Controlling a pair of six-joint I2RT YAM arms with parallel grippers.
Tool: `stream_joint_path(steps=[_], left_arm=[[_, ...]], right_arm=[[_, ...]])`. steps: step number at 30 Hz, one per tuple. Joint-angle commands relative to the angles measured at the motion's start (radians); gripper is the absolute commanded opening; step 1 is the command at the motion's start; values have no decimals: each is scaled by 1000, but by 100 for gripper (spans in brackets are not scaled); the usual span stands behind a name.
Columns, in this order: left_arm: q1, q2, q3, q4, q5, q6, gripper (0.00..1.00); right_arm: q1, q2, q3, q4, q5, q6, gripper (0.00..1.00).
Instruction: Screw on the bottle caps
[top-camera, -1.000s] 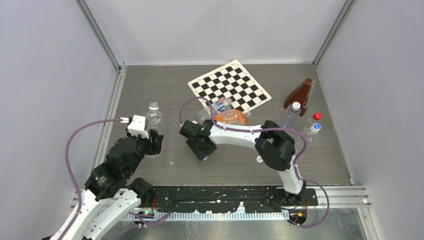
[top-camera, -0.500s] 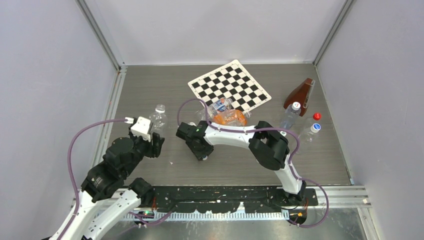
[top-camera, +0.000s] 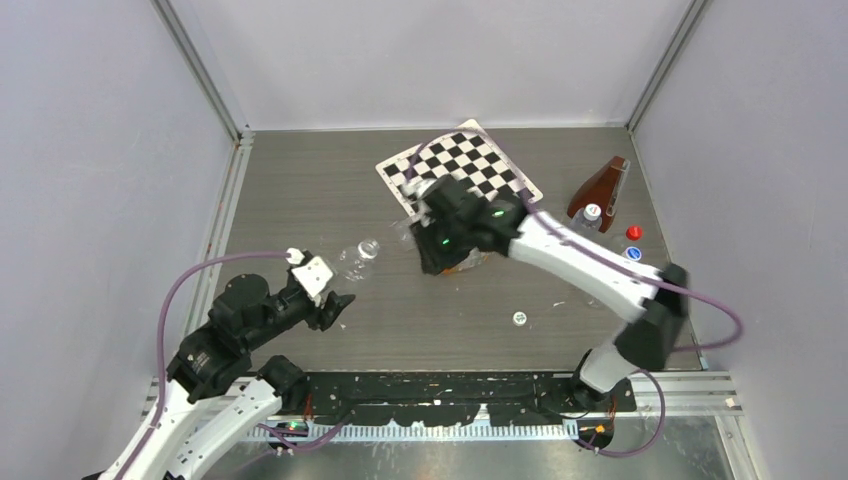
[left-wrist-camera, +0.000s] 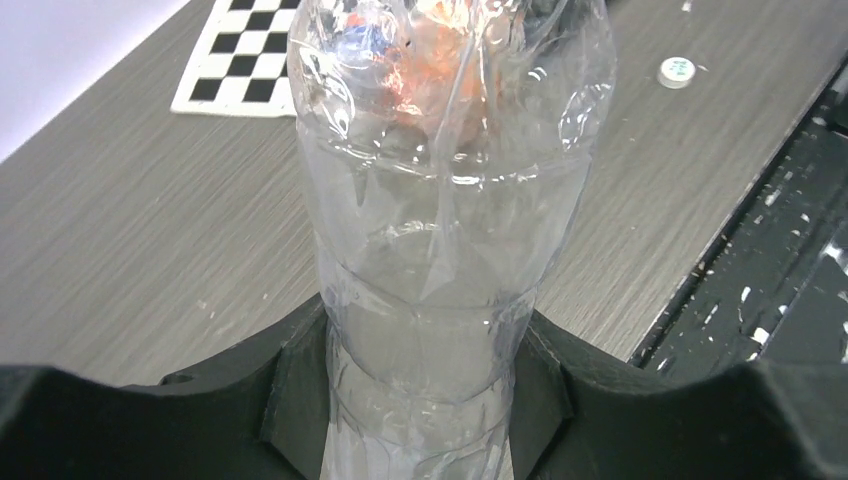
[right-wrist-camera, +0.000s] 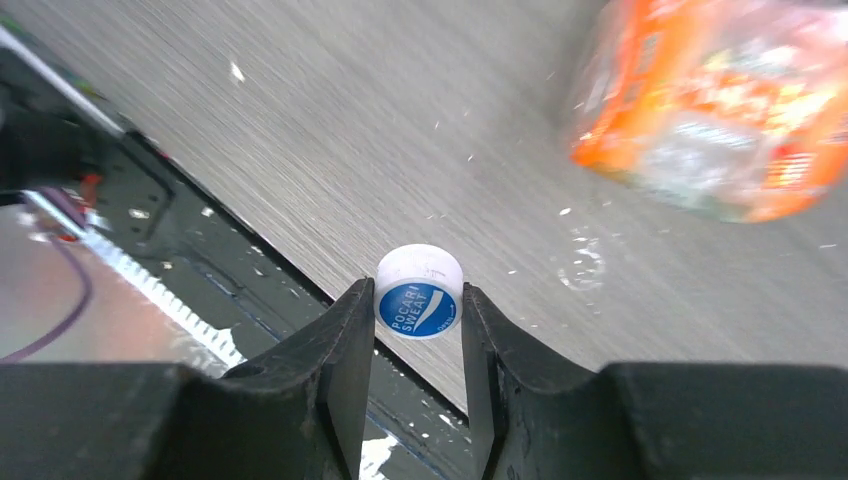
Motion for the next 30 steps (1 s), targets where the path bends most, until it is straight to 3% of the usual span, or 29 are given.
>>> stream_joint_path(steps=[1, 5, 13, 22, 30], left_arm=[[6, 19, -40, 162, 189, 121, 0], [5, 81, -34, 182, 260, 162, 0], [6, 238, 41, 132, 440, 292, 0], [6, 350, 101, 144, 533, 339, 0], [6, 374, 33, 293, 552, 318, 0]], right_arm=[[-93, -219, 42, -26, -164, -161, 1], [-102, -354, 51, -26, -251, -367, 1], [-102, -543, -125, 157, -450, -651, 1], [-102, -510, -118, 224, -564, -795, 1], [-102, -490, -98, 229, -649, -845, 1]])
